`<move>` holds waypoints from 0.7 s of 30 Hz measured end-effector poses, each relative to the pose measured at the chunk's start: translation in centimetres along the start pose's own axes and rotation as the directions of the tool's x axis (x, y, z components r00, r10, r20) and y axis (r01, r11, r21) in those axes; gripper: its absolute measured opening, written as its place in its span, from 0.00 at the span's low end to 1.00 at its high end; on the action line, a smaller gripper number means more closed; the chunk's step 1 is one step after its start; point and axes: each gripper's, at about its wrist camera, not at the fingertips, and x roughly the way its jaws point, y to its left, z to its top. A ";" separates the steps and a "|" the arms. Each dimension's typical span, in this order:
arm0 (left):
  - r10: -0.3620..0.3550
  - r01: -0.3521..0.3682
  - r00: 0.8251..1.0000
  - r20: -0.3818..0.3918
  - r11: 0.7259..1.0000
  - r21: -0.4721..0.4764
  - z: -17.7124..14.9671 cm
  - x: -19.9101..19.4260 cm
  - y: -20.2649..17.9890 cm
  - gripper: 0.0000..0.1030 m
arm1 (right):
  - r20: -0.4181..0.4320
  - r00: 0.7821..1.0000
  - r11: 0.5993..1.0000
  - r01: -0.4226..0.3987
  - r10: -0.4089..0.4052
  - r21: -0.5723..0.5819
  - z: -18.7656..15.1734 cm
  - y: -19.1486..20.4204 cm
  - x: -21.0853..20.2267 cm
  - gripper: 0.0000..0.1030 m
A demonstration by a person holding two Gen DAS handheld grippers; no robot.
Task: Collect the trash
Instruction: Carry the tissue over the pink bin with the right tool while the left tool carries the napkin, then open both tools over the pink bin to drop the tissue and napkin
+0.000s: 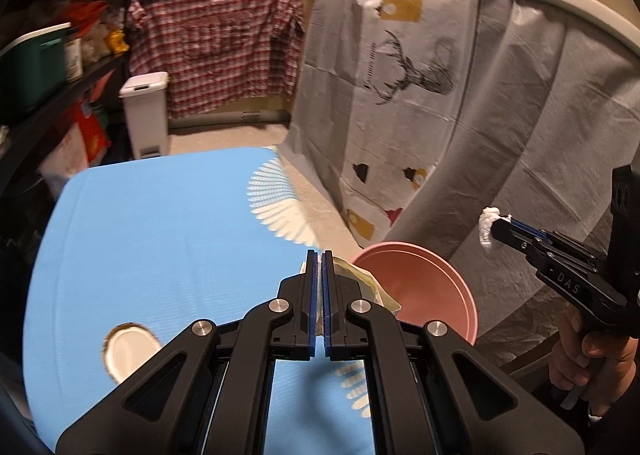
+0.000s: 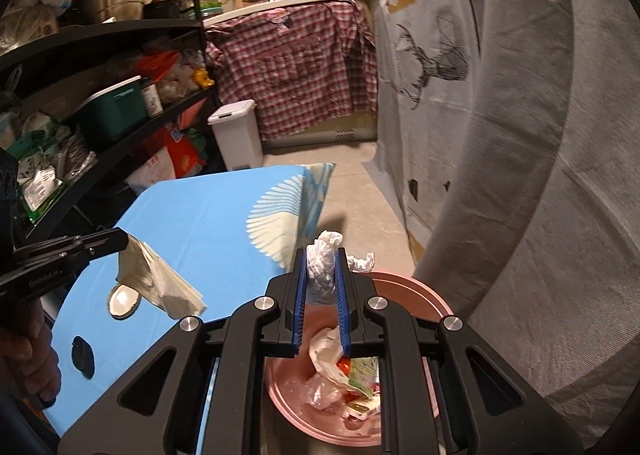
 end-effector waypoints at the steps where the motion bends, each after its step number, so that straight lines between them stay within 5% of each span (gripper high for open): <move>1: -0.004 0.004 1.000 -0.004 1.000 0.006 0.0 0.4 -0.4 0.02 | -0.002 1.000 1.000 0.004 -0.004 0.003 0.0 -0.2 0.0 0.14; 21: -0.134 0.150 0.981 -0.142 0.983 0.104 -1.4 6.3 -7.0 0.03 | -0.069 0.996 0.997 0.055 -0.051 0.059 -0.5 -2.5 1.2 0.18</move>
